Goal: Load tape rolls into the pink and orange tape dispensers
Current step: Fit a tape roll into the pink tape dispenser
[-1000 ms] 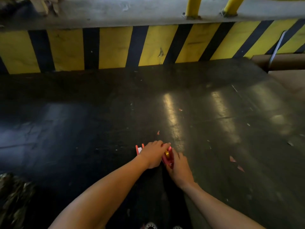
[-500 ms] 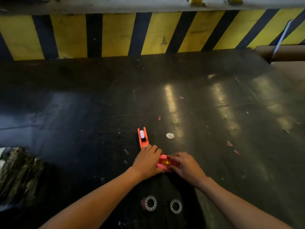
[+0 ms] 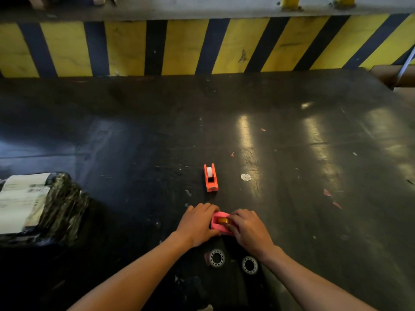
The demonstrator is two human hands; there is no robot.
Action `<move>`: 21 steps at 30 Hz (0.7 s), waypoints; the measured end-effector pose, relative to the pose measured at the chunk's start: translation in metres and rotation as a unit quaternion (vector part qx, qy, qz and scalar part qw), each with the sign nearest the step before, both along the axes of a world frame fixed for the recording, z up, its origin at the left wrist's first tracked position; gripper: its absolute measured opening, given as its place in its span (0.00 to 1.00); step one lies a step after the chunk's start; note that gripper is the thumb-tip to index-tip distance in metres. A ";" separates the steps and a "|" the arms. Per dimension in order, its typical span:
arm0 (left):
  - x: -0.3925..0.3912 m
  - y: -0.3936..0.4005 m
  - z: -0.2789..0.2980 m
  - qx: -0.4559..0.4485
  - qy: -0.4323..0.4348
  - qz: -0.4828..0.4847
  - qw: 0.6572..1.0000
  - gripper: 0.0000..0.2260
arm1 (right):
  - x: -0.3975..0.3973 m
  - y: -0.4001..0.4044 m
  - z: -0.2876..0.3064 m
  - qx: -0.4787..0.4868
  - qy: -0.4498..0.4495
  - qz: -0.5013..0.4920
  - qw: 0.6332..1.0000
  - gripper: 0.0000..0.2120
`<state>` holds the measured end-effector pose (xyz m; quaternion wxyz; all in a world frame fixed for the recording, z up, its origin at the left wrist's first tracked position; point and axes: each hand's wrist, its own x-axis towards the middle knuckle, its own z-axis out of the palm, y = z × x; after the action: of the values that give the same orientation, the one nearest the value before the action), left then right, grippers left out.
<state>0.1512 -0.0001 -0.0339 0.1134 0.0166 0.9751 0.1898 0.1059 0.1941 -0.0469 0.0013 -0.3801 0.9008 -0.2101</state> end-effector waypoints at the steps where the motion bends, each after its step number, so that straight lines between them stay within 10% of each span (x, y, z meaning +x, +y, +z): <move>1: 0.000 0.000 0.000 0.001 0.000 0.000 1.000 0.29 | 0.000 0.000 0.001 -0.002 -0.002 0.000 1.000 0.08; 21: 0.003 0.004 0.004 0.003 -0.003 0.009 1.000 0.29 | -0.001 0.002 0.017 -0.047 -0.034 -0.001 0.998 0.10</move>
<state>0.1547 0.0041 -0.0299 0.1141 0.0073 0.9743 0.1940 0.1051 0.1962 -0.0302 0.0137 -0.3715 0.8899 -0.2644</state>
